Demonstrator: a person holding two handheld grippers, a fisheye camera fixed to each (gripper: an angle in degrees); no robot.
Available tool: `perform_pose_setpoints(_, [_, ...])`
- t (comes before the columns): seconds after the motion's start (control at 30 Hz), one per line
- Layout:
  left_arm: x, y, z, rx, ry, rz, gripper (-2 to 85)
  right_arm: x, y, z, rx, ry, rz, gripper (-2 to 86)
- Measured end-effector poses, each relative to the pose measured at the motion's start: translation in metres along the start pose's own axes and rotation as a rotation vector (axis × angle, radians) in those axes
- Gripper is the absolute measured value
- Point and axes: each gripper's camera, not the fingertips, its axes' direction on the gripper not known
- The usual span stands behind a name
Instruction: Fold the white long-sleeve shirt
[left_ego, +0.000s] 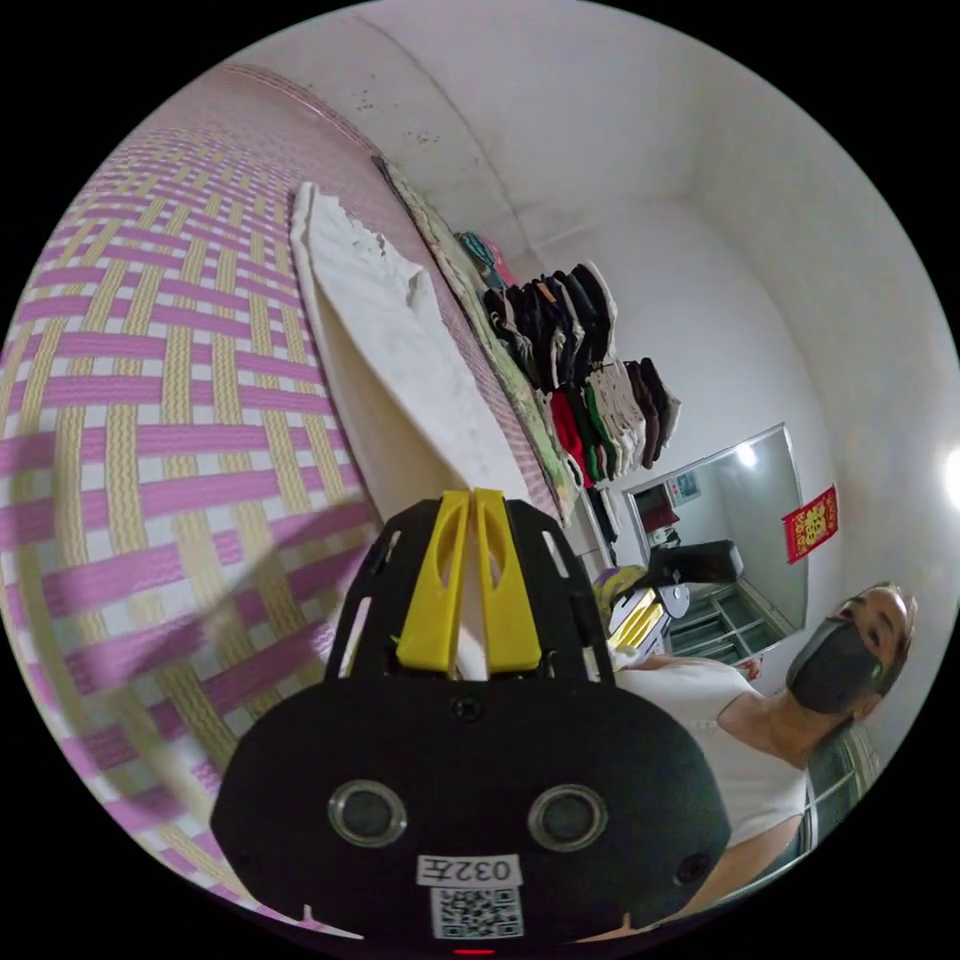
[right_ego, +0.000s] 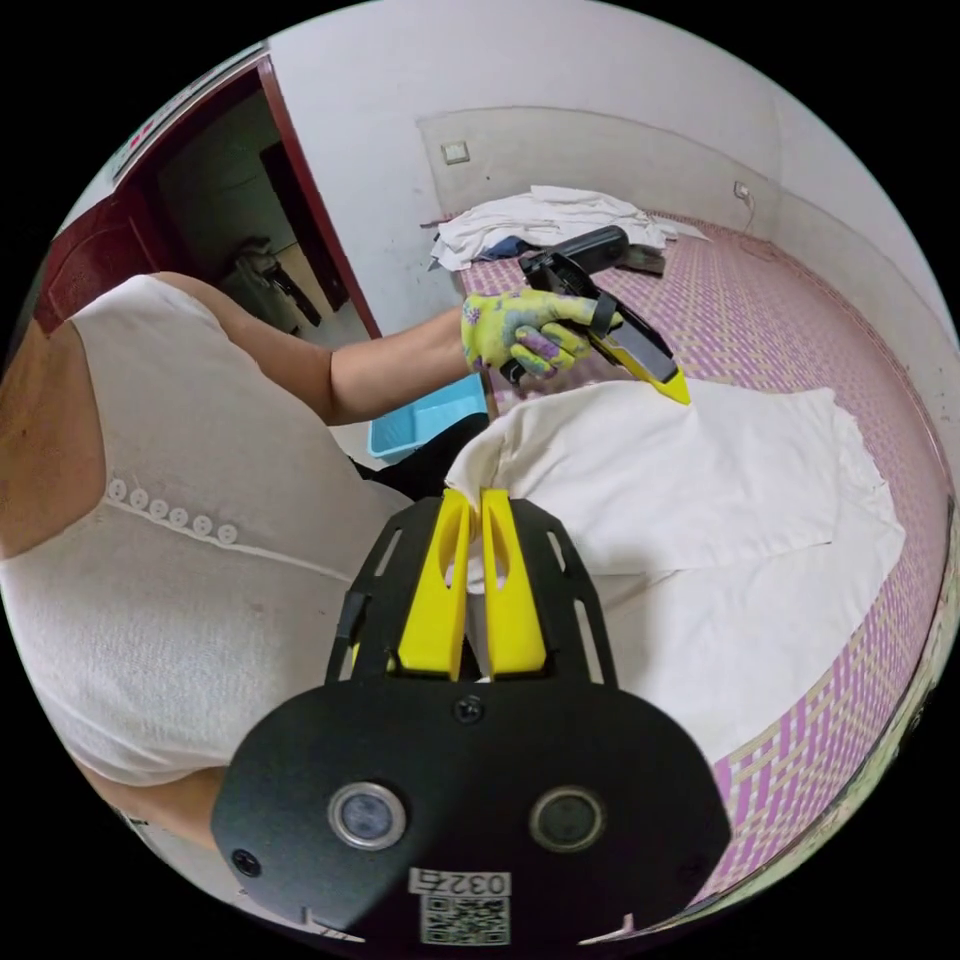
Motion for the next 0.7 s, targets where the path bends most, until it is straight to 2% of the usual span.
perform_pose_setpoints(0.23, [-0.008, 0.001, 0.015, -0.045, -0.066, -0.006, -0.5, 0.021, 0.008, 0.008, 0.004, -0.03, 0.041, 0.5])
perform_pose_setpoints(0.4, [-0.007, 0.004, 0.018, -0.063, -0.063, -0.007, 3.7, 0.047, 0.019, 0.018, 0.016, -0.297, 0.079, 8.4])
perform_pose_setpoints(0.53, [0.007, 0.026, 0.023, -0.136, -0.088, 0.032, 5.3, 0.063, 0.052, -0.004, 0.1, -0.212, 0.191, 6.9])
perform_pose_setpoints(0.7, [0.023, 0.062, 0.028, -0.142, -0.068, 0.053, 4.3, 0.089, 0.097, -0.024, 0.239, -0.198, 0.344, 6.5])
